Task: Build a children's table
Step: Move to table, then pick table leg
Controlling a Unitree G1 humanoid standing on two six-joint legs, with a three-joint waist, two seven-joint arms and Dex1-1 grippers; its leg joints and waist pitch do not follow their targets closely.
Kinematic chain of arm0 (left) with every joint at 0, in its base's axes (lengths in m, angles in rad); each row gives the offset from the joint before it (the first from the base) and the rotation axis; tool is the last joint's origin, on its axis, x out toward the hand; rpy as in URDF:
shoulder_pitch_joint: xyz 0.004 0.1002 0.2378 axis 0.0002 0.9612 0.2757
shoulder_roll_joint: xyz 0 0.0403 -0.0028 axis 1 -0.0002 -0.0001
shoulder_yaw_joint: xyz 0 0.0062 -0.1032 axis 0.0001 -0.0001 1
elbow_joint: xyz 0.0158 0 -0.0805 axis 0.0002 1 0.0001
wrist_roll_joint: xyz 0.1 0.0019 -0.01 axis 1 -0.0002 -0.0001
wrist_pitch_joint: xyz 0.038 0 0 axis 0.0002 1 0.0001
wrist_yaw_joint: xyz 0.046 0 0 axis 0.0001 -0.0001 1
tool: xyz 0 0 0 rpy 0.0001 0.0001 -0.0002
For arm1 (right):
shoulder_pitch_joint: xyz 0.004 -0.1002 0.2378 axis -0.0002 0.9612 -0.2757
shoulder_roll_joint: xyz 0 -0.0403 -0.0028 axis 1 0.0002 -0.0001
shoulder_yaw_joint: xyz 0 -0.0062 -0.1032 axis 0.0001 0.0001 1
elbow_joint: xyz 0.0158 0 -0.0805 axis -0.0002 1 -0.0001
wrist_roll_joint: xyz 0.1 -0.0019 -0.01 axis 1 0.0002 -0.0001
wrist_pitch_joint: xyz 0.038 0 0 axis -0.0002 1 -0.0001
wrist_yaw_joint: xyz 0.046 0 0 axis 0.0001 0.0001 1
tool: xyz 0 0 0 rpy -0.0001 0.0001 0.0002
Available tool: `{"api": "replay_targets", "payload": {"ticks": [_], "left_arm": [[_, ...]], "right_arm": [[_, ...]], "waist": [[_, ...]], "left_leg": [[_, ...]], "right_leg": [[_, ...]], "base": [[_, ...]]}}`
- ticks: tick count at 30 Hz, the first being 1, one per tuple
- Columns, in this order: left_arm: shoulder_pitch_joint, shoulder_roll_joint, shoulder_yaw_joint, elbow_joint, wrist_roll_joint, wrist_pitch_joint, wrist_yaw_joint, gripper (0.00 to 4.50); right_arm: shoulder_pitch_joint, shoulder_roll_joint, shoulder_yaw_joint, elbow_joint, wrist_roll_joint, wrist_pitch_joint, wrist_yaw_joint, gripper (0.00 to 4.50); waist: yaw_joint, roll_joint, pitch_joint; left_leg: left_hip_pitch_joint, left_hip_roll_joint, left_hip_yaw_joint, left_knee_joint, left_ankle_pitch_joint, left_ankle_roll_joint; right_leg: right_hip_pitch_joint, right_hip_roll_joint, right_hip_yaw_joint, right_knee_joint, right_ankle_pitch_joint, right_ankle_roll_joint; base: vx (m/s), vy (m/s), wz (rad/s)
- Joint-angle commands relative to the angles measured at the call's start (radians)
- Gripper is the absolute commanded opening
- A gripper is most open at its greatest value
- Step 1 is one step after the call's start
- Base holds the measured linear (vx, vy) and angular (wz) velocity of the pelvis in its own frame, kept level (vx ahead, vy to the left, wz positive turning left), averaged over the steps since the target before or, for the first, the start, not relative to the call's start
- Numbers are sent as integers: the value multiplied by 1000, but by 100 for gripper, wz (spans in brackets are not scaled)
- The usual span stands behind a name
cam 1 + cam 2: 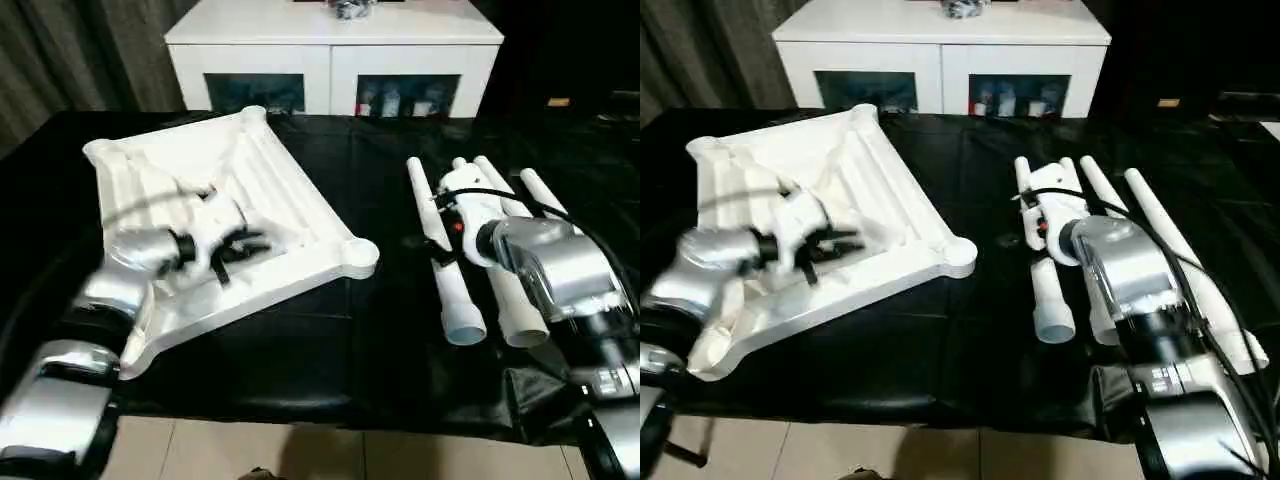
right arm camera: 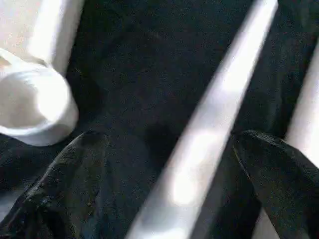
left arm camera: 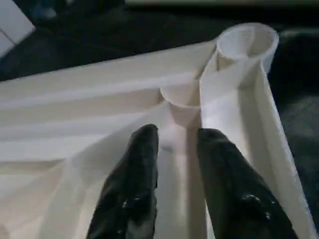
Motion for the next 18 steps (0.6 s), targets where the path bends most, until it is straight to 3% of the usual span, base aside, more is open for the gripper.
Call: {"api": "replay_targets", "payload": {"ticks": [1, 4, 6, 8, 9, 13, 18], "left_arm": [[51, 7, -5, -220, -82, 136, -62, 174], [111, 10, -22, -393, -140, 233, -84, 181], [167, 13, -46, -551, -203, 322, -94, 181], [193, 13, -56, -631, -236, 369, -91, 181], [201, 12, -59, -660, -248, 385, -87, 182], [222, 8, -55, -736, -253, 449, -73, 182], [244, 18, -55, -811, -260, 518, -62, 182]], "right_arm": [[-26, -3, 16, 81, -33, 77, -23, 450], [-25, 2, 10, 125, -25, 97, -27, 450], [-23, 19, -14, 175, -3, 123, -24, 450], [-25, 36, -47, 207, 20, 142, -19, 450], [-25, 43, -66, 218, 34, 150, -16, 420], [-32, 49, -77, 249, 41, 159, -12, 394], [-40, 52, -90, 285, 48, 161, -16, 347]], "waist": [[0, -8, -68], [6, -7, -69], [6, -9, -66], [6, -11, -64], [5, -10, -63], [3, -13, -60], [2, -9, -62]], "left_leg": [[33, 75, -24, -79, -116, -54], [35, 74, -20, -76, -121, -62], [31, 74, -21, -78, -132, -61], [32, 71, -18, -79, -149, -64], [30, 71, -19, -80, -155, -63], [32, 69, -19, -83, -172, -71], [33, 67, -18, -80, -163, -77]], "right_leg": [[34, -92, 45, -55, 45, -276], [33, -91, 47, -50, 42, -272], [35, -92, 47, -54, 12, -267], [33, -87, 48, -56, -22, -261], [34, -88, 48, -58, -36, -258], [32, -84, 48, -65, -106, -234], [31, -80, 48, -65, -93, -228]], "base": [[0, 0, 0], [0, 0, 0], [0, 0, 0], [0, 0, 0], [0, 0, 0], [0, 0, 0], [0, 0, 0]]}}
